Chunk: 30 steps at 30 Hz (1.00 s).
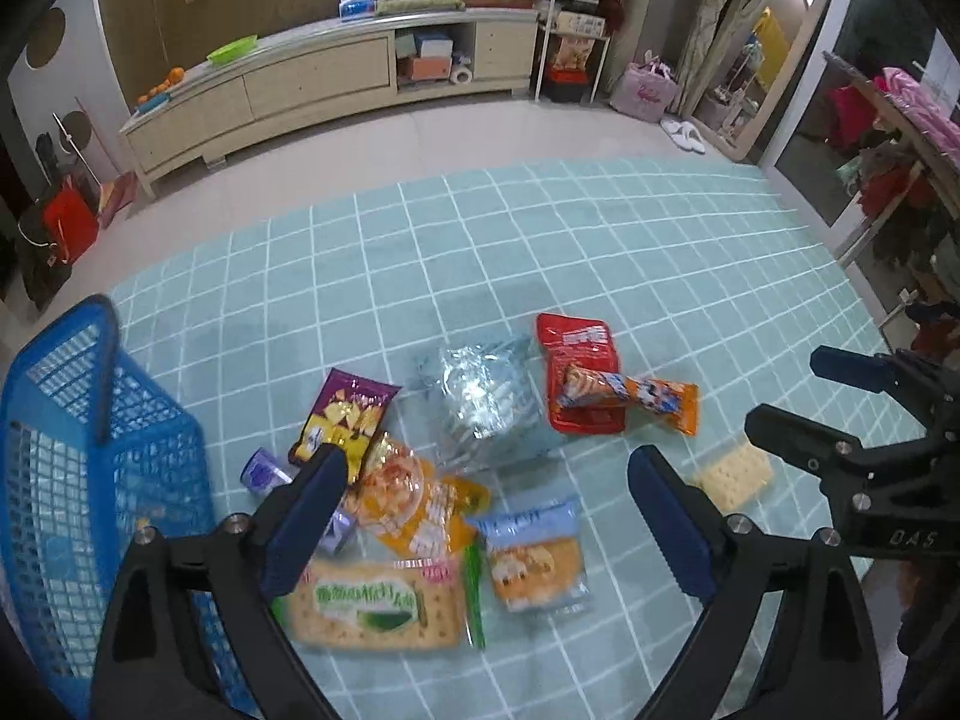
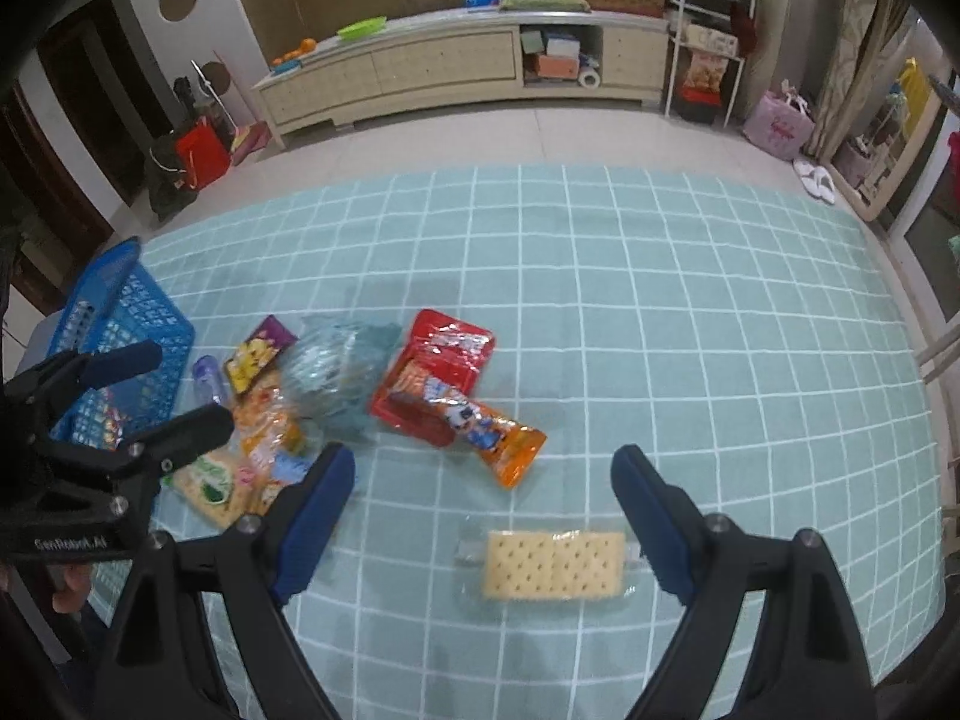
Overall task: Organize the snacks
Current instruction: 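Move both grippers back over the snacks and grasp the blue-striped bread bag with the left gripper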
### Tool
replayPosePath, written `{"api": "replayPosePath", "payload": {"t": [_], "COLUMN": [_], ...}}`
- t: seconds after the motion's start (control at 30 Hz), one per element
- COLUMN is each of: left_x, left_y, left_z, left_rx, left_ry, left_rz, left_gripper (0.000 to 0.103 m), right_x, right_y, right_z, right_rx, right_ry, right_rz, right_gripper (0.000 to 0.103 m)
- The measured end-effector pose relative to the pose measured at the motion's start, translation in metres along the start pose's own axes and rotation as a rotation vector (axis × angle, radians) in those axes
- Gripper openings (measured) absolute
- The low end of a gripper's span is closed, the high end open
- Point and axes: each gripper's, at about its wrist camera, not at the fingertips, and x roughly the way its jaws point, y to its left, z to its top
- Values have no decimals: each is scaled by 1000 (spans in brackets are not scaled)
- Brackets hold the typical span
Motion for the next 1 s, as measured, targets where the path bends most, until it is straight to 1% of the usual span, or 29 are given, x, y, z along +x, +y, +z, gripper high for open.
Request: {"api": "replayPosePath", "payload": {"t": [0.17,0.27,0.33,0.4,0.5,0.57,0.7,0.83,0.87,0.9,0.93,0.97,1.0], "left_x": [28,47,59,71,88,95,106,119,122,125,128,131,130], "left_y": [2,4,3,3,7,9,12,14,15,15,15,15,15], "left_z": [11,19,22,25,27,27,28,26,23,20,18,15,13], "left_rx": [9,2,10,16,-3,-16,-5,-20,-24,-25,-21,-19,-23], "left_ry": [32,65,84,112,163,169,171,202,207,221,231,245,242], "left_rz": [8,1,11,12,-4,-14,23,12,7,4,2,-1,-4], "left_gripper": [93,93,93,93,93,93,93,93,91,84,74,70,67], "right_x": [23,34,41,48,51,53,55,55,55,56,56,55,55], "right_y": [-9,-15,-19,-21,-26,-30,-35,-39,-40,-40,-40,-40,-39], "right_z": [10,16,19,21,21,21,18,14,14,14,15,13,13], "right_rx": [17,33,49,49,56,64,69,83,84,85,85,87,88], "right_ry": [34,41,54,74,74,77,79,84,87,89,89,89,89], "right_rz": [-7,-14,-20,-25,-25,-23,-18,-15,-15,-15,-15,-14,-13], "right_gripper": [90,90,90,90,90,90,90,90,90,90,90,90,90]}}
